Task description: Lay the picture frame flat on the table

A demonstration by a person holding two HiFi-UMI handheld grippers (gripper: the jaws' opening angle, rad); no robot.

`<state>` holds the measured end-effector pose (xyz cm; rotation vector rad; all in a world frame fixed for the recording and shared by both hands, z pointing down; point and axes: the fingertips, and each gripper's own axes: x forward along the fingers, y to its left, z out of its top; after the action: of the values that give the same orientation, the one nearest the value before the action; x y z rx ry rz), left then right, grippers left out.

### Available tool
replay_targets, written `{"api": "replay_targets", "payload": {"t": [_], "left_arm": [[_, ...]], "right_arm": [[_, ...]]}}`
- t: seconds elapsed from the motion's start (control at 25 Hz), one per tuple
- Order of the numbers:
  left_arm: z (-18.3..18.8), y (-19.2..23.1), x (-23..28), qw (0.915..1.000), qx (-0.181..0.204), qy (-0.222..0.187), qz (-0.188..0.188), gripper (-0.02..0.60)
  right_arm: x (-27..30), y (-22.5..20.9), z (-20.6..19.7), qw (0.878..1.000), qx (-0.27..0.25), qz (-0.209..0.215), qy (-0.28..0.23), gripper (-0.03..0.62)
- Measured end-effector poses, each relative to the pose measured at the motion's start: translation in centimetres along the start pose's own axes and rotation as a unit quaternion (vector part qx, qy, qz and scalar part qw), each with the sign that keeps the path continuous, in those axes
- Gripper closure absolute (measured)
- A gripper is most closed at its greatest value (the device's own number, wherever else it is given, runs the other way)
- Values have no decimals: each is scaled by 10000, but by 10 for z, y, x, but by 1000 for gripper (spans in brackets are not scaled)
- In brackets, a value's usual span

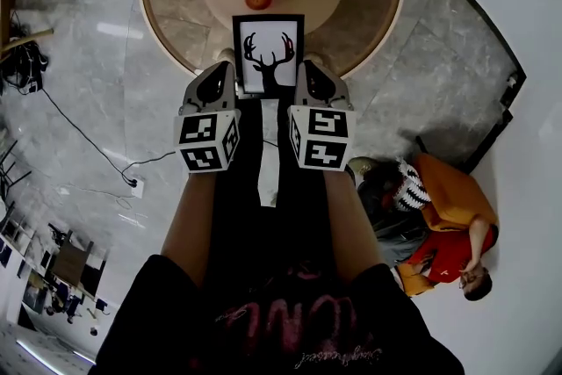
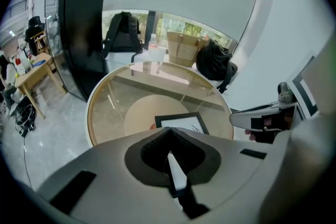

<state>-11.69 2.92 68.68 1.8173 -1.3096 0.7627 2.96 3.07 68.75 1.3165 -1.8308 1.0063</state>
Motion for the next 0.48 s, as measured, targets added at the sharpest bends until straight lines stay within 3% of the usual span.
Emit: {"api": "replay_targets", "payload": {"t": [0.48], "left_arm": [[83, -24, -54, 9975, 239, -648, -112, 571]], "right_arm": [[-68, 15, 76, 9970, -201, 15, -749, 572]]}}
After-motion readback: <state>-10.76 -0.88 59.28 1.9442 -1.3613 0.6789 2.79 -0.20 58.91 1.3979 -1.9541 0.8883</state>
